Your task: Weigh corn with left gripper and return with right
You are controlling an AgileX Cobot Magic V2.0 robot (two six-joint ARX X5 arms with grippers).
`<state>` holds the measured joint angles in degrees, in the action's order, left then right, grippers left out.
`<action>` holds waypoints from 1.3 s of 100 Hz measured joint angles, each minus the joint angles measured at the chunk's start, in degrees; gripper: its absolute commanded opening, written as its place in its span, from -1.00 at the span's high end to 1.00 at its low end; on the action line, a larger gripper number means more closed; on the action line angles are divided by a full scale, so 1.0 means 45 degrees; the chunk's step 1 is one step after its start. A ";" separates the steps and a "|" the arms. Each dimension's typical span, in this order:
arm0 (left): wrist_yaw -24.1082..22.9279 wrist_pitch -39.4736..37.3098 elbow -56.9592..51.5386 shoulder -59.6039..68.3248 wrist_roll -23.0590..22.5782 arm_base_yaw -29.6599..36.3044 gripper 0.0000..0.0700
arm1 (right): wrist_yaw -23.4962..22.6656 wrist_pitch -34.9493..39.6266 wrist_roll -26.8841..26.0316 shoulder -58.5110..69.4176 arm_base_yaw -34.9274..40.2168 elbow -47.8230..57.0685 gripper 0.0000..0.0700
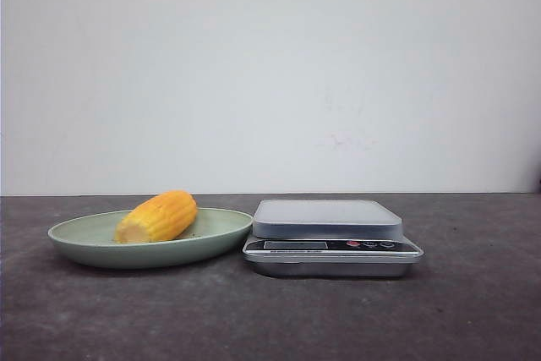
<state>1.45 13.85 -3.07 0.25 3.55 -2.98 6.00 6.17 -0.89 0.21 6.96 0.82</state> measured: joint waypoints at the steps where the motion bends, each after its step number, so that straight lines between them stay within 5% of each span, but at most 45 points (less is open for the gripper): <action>1: 0.0000 0.0005 0.0000 0.0000 0.0000 0.0000 1.00 | -0.0005 0.0005 0.0000 0.0000 0.0000 0.0000 0.98; 105: 0.0053 -0.0087 0.0024 0.0000 0.0039 0.0000 1.00 | -0.0005 -0.0005 0.0005 0.0000 0.0000 0.0000 0.98; 130: 0.0675 -0.0146 0.0029 0.0000 0.3002 0.0005 1.00 | 0.0034 -0.1146 -0.0180 0.0000 0.0000 0.0000 0.98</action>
<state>4.49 13.19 -2.94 0.25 17.06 -2.96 6.15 1.02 -1.69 0.21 6.96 0.82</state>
